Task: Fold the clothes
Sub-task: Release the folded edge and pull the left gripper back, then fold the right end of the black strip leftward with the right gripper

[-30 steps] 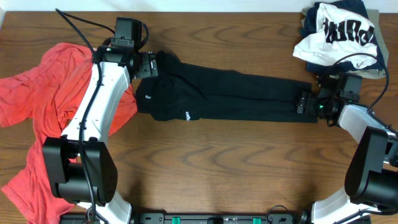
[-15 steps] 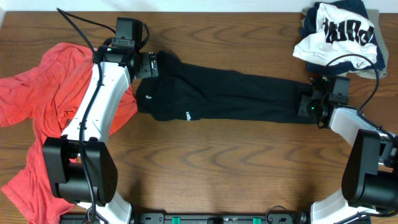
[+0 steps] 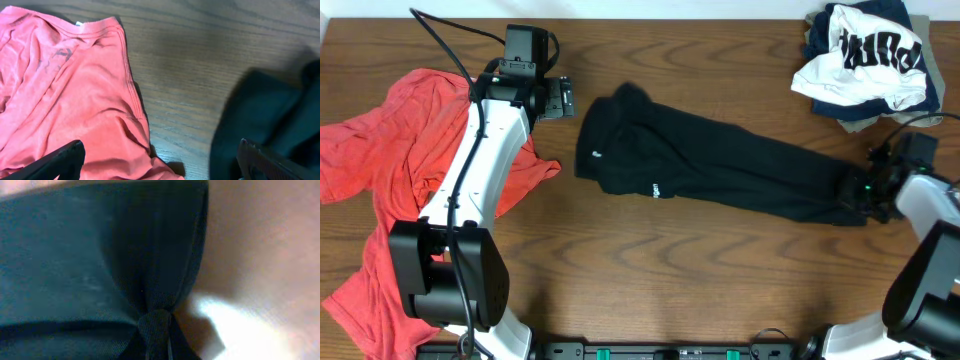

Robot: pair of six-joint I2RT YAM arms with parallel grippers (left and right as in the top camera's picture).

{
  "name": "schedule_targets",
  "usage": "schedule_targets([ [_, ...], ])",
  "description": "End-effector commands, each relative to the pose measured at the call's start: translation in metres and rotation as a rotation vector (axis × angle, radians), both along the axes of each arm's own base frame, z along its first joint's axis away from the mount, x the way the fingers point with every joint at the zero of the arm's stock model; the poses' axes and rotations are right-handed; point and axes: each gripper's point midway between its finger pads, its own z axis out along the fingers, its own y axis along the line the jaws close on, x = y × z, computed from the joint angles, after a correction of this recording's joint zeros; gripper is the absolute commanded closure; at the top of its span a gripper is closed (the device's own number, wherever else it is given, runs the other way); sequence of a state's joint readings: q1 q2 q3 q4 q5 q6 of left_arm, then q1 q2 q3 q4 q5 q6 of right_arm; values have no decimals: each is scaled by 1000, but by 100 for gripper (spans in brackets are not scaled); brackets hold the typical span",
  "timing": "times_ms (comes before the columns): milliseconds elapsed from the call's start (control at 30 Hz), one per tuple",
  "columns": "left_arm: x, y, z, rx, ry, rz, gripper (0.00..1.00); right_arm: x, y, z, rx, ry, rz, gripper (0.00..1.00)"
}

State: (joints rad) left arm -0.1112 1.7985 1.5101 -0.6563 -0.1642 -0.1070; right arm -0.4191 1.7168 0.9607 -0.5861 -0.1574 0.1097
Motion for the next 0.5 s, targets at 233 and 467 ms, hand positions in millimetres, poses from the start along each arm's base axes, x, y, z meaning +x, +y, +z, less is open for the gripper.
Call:
schedule_targets([
  [233,3,4,13,12,-32,3,2,37,24,106,-68,-160,205,99],
  [467,7,4,15,10,-48,4,2,54,115,87,-28,-129,398,99],
])
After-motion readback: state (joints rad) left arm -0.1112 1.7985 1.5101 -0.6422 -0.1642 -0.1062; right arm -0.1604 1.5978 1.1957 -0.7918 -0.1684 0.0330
